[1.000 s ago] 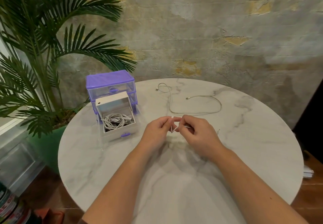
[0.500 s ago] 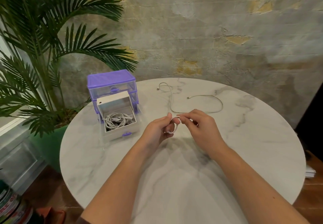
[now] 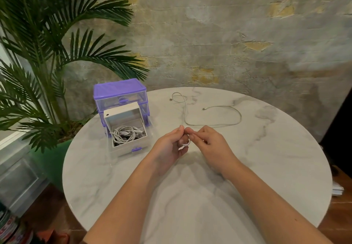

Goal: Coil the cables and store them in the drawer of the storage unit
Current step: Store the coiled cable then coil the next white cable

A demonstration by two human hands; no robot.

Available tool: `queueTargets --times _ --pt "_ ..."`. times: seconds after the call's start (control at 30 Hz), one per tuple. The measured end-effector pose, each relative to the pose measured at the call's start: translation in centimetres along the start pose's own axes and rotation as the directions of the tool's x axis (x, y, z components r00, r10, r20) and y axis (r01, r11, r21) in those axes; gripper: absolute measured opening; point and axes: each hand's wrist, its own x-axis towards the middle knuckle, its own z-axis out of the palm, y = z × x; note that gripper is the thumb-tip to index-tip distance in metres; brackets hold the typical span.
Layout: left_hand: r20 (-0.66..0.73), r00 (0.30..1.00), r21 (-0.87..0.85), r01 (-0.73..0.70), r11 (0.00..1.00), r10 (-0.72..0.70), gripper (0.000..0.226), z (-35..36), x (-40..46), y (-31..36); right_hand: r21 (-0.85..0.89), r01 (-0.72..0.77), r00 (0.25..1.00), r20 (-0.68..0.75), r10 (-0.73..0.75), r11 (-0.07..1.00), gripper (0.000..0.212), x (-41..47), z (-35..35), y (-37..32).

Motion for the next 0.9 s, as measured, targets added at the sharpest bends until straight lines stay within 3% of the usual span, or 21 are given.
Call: queueTargets --times 0.13,0.3,0.37,0.5,0.57,0.7,0.9 --pt "0.042 0.999 0.006 0.016 1.0 -0.016 0.028 0.0 -0.1 0.1 0.2 -0.132 0.988 -0.052 0.145 0.971 0.007 0.1 -0.7 -0.2" --pt "0.067 0.997 0.043 0.037 0.998 -0.04 0.032 0.0 -0.1 0.1 0.365 -0.288 0.956 0.06 0.286 0.886 0.016 -0.1 -2.0 -0.1" --pt "0.025 0.999 0.073 0.022 0.997 -0.024 0.03 -0.1 0.0 0.0 0.361 -0.301 0.953 0.091 0.287 0.883 0.016 -0.1 -2.2 -0.1" --pt "-0.037 0.998 0.29 -0.04 0.956 0.053 0.016 -0.1 0.2 0.0 0.319 -0.309 0.95 0.149 0.275 0.896 0.017 0.0 -2.7 -0.1" --pt "-0.04 0.997 0.341 -0.042 0.939 0.059 0.023 -0.2 0.2 -0.1 0.305 -0.312 0.947 0.183 0.266 0.9 0.019 0.0 -2.8 0.0" --pt "-0.063 0.995 0.368 -0.054 0.928 0.083 0.034 -0.3 0.3 -0.2 0.279 -0.267 0.96 0.16 0.23 0.922 0.022 0.0 -2.5 -0.1" --pt "-0.047 0.994 0.366 -0.072 0.928 0.095 0.032 -0.1 0.3 -0.3 0.226 -0.272 0.96 0.135 0.246 0.935 0.022 0.1 -2.0 0.1"
